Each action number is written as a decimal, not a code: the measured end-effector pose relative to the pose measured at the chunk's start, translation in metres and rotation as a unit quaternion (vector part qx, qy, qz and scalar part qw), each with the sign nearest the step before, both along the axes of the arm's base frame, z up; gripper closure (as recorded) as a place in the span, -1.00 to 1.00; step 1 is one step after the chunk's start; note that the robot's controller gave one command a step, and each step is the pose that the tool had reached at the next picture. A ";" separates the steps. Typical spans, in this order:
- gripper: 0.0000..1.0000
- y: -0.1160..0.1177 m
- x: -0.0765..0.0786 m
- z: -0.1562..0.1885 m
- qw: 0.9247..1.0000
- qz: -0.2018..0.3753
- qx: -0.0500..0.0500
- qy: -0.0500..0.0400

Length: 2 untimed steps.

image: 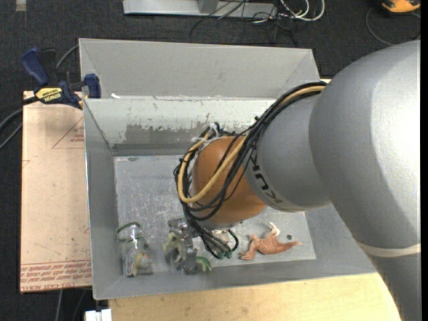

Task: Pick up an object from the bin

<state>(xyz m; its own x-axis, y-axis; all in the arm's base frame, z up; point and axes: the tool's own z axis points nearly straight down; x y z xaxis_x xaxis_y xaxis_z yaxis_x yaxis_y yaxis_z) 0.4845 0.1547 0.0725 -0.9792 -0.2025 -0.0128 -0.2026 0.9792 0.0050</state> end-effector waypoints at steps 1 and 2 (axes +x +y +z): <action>1.00 0.000 0.000 0.001 1.000 0.000 0.000 0.000; 1.00 0.000 -0.001 0.006 1.000 0.000 -0.001 0.002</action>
Offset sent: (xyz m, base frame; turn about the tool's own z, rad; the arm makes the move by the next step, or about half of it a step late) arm 0.0000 -0.0001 0.0701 0.0000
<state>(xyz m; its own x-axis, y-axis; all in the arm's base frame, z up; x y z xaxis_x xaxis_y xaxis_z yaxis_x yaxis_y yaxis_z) 0.4836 0.1543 0.0789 -0.9793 -0.2023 -0.0095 -0.2023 0.9793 0.0045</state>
